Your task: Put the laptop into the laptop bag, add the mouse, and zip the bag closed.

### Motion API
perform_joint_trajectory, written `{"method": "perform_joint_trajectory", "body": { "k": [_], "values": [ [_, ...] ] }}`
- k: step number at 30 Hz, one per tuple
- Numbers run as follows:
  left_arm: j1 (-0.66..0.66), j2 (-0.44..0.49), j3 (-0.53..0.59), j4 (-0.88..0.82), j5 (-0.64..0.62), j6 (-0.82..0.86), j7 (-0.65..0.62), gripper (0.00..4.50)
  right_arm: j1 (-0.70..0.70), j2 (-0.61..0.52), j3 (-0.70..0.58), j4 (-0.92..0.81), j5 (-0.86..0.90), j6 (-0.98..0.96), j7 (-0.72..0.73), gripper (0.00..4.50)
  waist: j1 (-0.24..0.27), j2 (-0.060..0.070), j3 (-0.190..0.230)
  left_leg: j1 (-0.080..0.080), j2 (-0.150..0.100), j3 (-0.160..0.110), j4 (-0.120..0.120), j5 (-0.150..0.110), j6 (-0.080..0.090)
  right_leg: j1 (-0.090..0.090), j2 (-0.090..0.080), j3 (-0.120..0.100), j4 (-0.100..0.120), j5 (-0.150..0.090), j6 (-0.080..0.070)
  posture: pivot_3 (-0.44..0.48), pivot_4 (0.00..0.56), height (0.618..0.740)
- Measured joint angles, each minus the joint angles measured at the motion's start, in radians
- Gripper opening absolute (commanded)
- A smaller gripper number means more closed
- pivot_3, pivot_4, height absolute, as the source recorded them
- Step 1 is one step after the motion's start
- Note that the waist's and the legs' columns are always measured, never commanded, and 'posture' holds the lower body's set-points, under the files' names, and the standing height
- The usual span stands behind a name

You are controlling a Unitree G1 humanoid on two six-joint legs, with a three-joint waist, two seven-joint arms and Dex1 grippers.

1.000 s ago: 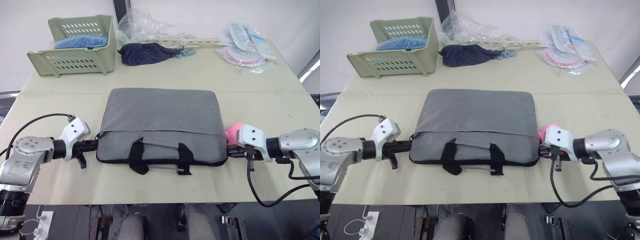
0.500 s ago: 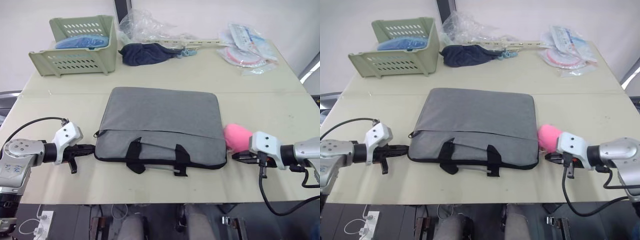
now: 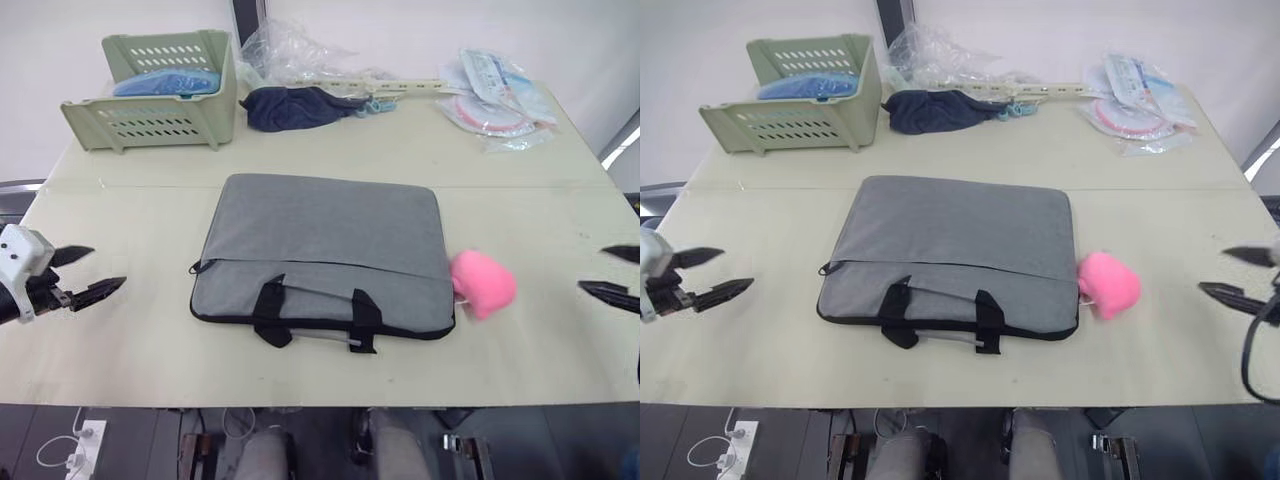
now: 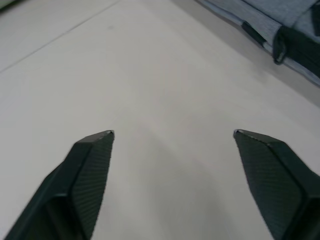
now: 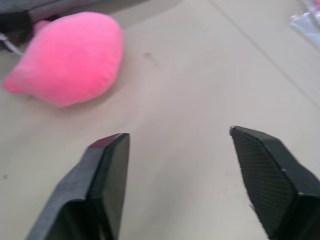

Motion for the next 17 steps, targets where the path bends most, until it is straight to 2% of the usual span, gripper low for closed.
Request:
{"method": "perform_joint_trajectory", "body": {
  "k": [5,9,17],
  "values": [
    [-0.065,0.020,-0.011,0.068,0.020,-0.055,0.017,4.50,-0.062,0.000,0.003,0.099,0.004,-0.039,-0.018,4.45,-0.009,0.000,0.000,0.001,0.000,0.003,-0.001,0.000,0.000,0.000,0.000,0.001,0.001,0.000,0.000,0.000,0.150,0.740],
    [-0.113,0.049,-0.055,0.122,0.058,-0.064,0.019,4.50,-0.097,0.000,0.006,0.109,0.016,-0.037,-0.032,4.45,-0.019,0.000,0.000,0.002,0.000,0.003,-0.001,0.000,0.000,0.000,0.000,0.001,0.001,0.000,0.000,0.000,0.150,0.740],
    [-0.151,0.050,-0.084,0.201,0.084,-0.117,0.014,4.50,-0.093,0.013,0.031,0.109,0.019,-0.036,-0.038,4.45,-0.025,0.000,0.000,0.003,0.000,0.004,-0.002,0.000,0.000,0.000,0.000,0.001,0.001,0.000,0.000,0.000,0.150,0.740]
  ]
}}
